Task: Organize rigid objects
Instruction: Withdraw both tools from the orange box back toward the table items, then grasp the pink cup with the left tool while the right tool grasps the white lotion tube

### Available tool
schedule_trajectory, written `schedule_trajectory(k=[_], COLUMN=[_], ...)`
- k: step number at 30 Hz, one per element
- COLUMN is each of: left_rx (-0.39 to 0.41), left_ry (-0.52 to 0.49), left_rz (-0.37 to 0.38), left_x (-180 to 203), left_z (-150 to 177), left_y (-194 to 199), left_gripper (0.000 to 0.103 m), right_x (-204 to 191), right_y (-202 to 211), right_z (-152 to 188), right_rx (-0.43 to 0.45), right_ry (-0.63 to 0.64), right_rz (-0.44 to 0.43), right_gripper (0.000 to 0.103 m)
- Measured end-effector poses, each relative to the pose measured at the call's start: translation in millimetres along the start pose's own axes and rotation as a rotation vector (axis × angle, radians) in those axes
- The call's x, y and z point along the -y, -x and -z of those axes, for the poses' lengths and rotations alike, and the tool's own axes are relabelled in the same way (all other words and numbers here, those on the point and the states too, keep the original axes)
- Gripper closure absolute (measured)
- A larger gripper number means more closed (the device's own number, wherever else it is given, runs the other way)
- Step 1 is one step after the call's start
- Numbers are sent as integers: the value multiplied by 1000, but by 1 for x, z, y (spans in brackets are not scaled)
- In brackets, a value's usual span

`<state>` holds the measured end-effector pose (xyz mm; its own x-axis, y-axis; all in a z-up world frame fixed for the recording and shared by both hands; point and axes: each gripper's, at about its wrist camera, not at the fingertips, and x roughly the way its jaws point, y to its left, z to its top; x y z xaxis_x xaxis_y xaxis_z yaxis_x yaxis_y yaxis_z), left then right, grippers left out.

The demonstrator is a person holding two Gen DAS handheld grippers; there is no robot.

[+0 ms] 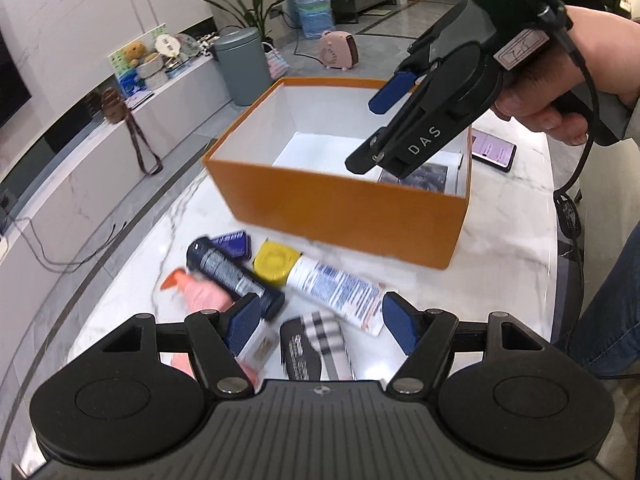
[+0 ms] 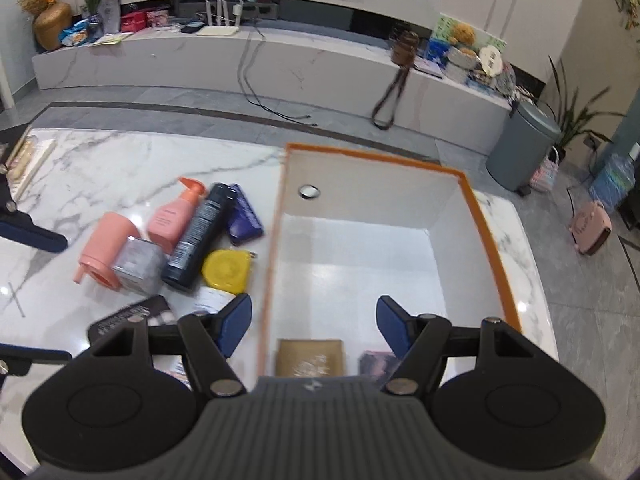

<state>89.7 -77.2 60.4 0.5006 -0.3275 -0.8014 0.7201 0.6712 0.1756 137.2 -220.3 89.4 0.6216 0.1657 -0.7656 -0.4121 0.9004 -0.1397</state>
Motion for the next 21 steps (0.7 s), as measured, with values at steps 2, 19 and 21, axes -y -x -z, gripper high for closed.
schedule_trajectory(k=[2,19,21], left_rx=[-4,26,42], left_ry=[19,148,181], left_rz=[-2,-27,-41], left_x=[-2,-5,-10], left_z=[8,85,89], left_y=[2,5,3], left_gripper=[21,20,20], right_x=[-13,-84,-86], right_y=[1,-11,-15], right_z=[-2,8,10], right_rx=[8,57,51], right_ry=[24,149,151], right_rz=[-14,-44,-34], right_gripper=[33,30,30])
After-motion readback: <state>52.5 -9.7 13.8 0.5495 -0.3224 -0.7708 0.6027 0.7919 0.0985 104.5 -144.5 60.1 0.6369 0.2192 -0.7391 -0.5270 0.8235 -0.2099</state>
